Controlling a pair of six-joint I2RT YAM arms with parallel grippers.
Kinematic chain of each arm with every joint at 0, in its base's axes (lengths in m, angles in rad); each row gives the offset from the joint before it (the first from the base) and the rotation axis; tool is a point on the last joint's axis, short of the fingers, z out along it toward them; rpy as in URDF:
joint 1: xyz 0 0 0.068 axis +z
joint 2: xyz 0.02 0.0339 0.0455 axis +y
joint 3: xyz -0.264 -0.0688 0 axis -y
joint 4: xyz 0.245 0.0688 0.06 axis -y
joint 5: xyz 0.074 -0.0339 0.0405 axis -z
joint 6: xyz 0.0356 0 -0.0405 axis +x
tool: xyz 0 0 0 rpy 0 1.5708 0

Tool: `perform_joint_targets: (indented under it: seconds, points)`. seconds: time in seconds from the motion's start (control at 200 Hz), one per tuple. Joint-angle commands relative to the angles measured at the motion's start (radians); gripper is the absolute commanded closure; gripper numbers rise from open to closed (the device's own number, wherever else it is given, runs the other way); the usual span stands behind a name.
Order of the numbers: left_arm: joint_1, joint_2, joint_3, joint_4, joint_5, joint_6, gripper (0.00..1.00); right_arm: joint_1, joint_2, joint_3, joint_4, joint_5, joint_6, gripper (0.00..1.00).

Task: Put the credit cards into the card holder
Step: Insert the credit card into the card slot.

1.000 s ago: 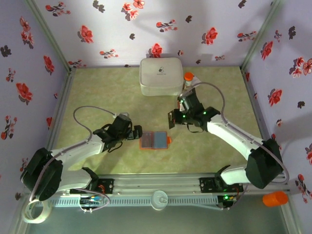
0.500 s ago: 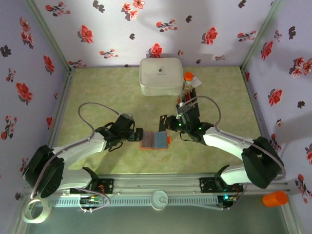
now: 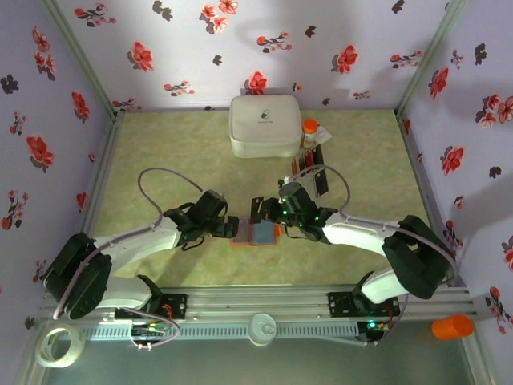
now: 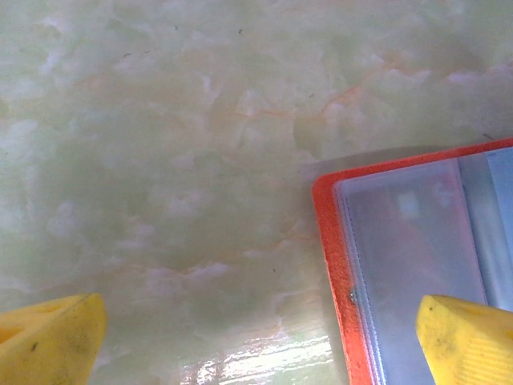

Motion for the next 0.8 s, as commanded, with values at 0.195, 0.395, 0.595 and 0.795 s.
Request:
perform_joint_targets:
  seconds: [0.195,0.395,0.595,0.795]
  points:
    - [-0.012,0.014,0.037,-0.046,-0.028,0.001,0.0,0.013,-0.096,-0.06,0.021,0.075,0.046,1.0]
    - [-0.013,0.045,0.053,-0.012,-0.033,0.023,0.0,0.014,-0.094,-0.091,0.051,0.076,0.039,1.0]
    - [-0.022,0.082,0.059,0.021,-0.05,0.034,0.0,0.02,-0.076,-0.148,0.147,0.054,0.055,1.0]
    - [-0.029,0.095,0.048,0.034,-0.065,0.022,0.0,0.025,-0.055,-0.173,0.214,0.038,0.062,1.0]
